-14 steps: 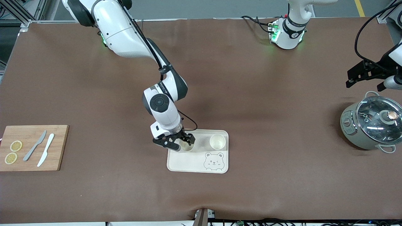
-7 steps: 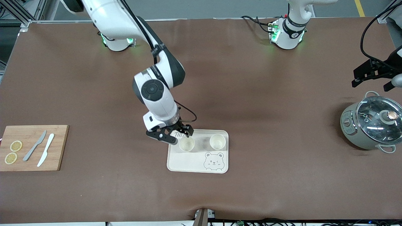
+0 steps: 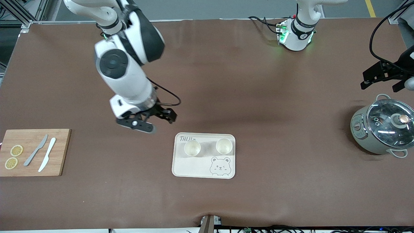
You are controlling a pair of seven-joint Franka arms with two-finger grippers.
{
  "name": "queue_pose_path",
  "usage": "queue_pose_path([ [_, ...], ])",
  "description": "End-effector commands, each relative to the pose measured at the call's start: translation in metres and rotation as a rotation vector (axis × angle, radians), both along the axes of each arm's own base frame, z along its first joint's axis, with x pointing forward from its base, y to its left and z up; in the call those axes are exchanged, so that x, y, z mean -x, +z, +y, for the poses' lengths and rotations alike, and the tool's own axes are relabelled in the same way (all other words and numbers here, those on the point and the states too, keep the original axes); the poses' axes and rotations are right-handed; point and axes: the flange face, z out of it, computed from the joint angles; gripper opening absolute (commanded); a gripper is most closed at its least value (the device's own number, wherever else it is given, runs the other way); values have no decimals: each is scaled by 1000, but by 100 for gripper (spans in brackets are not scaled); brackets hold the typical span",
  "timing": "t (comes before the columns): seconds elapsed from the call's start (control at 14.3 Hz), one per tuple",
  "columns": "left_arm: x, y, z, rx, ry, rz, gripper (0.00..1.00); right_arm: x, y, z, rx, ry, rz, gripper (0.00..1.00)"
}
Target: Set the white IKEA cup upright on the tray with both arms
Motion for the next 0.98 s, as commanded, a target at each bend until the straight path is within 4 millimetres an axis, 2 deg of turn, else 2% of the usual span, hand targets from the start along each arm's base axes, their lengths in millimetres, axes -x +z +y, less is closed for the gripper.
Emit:
queue_pose_path([
  [0.0,2,4,0,17,10,8,100,-2,30,-56,-1,52,31,100],
  [0.28,2,3,0,4,-1,16,100,-21,61,-154,10,113,81,100],
  [0.42,5,-5,-1,-22,-50,60,100,-28,74,-214,13,135,103,100],
  [0.56,3,-10,-4,-52,-73,73,100,-32,86,-257,14,158,84,100],
  [0.7,1,-14,-4,-61,-77,85,100,-35,87,-289,11,174,76,100],
  [0.84,0,-16,-3,-75,-92,90,100,-38,83,-313,9,169,71,100],
  [0.91,0,-16,-3,-75,-92,90,100,-40,82,-318,13,170,66,100],
])
